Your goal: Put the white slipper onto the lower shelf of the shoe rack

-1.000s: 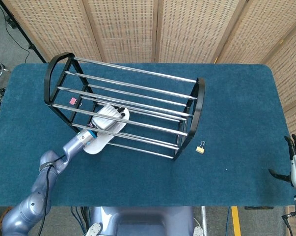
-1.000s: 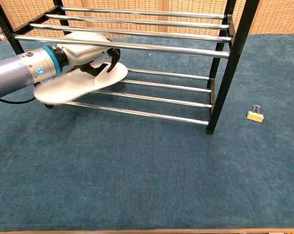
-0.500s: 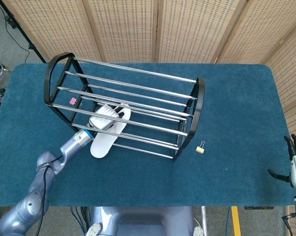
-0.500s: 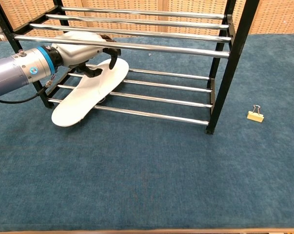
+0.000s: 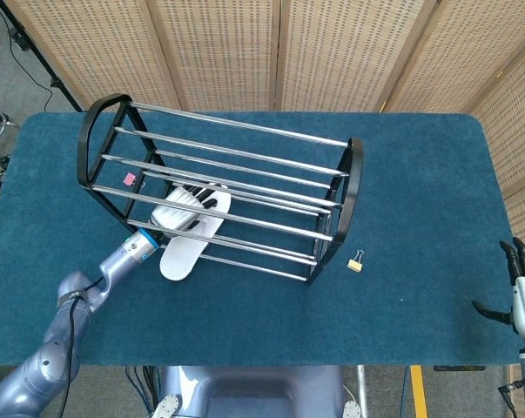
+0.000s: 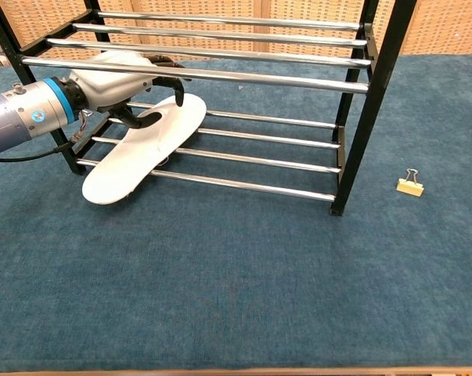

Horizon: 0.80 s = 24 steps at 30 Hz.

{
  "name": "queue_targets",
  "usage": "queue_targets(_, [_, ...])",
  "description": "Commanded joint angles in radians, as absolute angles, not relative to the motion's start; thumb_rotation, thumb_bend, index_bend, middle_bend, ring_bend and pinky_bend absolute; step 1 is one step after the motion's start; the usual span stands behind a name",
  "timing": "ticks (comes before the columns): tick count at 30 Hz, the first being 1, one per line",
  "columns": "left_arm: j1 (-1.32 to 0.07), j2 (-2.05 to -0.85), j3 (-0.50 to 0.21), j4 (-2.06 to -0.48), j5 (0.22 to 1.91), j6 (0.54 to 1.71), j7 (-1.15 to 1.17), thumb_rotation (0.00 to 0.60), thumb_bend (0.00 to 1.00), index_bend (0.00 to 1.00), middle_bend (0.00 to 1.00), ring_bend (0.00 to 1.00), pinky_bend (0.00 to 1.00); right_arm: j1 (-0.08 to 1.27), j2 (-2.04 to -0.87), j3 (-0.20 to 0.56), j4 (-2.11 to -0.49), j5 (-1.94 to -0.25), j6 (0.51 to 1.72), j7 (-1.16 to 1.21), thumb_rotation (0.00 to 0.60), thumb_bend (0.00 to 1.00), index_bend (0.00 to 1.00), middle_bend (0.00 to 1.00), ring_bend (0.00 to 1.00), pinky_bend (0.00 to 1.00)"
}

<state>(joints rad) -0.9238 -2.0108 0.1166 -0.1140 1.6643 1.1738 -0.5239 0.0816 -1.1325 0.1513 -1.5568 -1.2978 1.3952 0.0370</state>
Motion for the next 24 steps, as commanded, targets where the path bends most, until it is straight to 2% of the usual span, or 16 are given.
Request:
queue_targets(1, [-0.912,-2.005,0.117,-0.122,1.665,1.198,-0.542,0.6,0.44,0.37,0.17,0.13,0.38,0.081,-1.132,0.15,-1.561,-1.301,1.398,0.036,0.6,0.0,0.0,0.0,0.0,0.0])
queue_targets(24, [-0.863,-1.986,0.143,-0.141,1.697,1.3,-0.545,0.6,0.42,0.36,0.16,0.12,0.38,0.074,-1.123,0.145,-1.577,-1.321,1.416,0.044,0.6,0.0,0.0,0.0,0.0,0.0])
